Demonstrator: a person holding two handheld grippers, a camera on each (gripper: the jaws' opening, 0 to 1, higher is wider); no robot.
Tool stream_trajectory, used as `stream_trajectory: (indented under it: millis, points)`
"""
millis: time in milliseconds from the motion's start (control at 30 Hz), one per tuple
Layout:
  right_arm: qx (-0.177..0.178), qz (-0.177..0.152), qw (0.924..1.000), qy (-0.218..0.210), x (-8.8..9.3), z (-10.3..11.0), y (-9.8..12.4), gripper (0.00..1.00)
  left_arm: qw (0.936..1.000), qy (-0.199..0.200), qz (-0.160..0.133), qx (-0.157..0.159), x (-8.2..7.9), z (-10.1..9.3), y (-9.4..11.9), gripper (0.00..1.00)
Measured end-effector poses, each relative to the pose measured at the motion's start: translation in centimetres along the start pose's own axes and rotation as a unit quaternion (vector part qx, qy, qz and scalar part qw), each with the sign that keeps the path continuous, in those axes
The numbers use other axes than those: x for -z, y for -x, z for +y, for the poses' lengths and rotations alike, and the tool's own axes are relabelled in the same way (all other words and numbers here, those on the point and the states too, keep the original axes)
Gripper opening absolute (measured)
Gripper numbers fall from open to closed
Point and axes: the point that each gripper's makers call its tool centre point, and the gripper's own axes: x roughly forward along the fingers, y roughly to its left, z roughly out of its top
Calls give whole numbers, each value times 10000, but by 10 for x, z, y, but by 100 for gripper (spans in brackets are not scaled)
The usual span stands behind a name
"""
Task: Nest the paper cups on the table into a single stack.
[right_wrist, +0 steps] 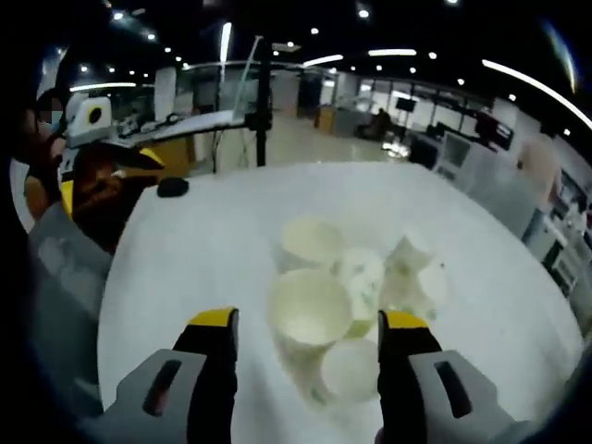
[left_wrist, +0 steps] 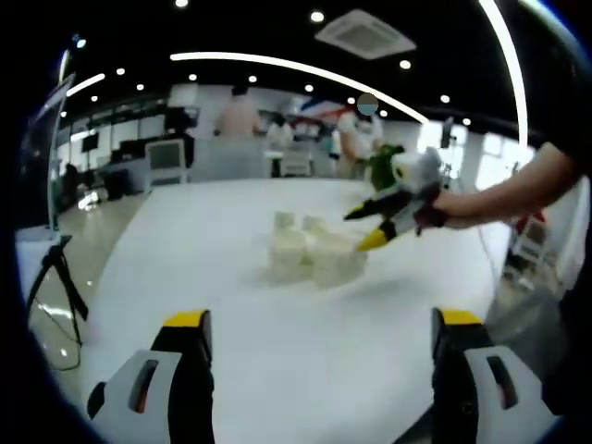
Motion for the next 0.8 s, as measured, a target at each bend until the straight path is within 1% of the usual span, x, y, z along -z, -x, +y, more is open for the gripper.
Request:
stream_trajectory:
  millis: [100, 233, 367, 400, 500, 600, 633, 667, 700, 767, 800]
  points:
    - [-92, 84, 9999, 18, 2, -1, -9, 58, 10000, 34, 11, -37, 3, 0, 1, 97]
    - [-184, 178, 9997, 59, 3, 1, -15, 58, 10000, 56, 42, -69, 6, -1, 1, 97]
    - [-243, 303, 9992, 128, 10, -4, -25, 56, 9998, 158, -5, -99, 6, 0, 1, 97]
    - [-272, 407, 9987, 159, 15, -5, -28, 56, 9998, 151, -8, -104, 6, 0, 1, 97]
    - [-322, 410, 9985, 157, 15, -3, -33, 56, 9999, 112, 21, -87, 7, -1, 2, 97]
    - [-353, 488, 9979, 238, 16, -2, -37, 54, 9999, 83, 53, -105, 10, 0, 6, 97]
    - [-366, 451, 9980, 265, 14, -1, -37, 53, 9998, 138, 29, -124, 10, 1, 6, 97]
    - [-375, 442, 9978, 324, 14, 0, -38, 50, 9994, 308, -5, -186, 10, 4, 7, 97]
    - [-365, 463, 9975, 399, 14, 0, -38, 49, 9993, 321, -44, -200, 9, 4, 8, 97]
    - [-421, 466, 9971, 423, 15, 3, -39, 47, 9995, 231, -57, -223, 8, 4, 9, 97]
    - [-465, 486, 9969, 396, 16, 4, -41, 47, 9996, 198, 10, -214, 11, 2, 9, 97]
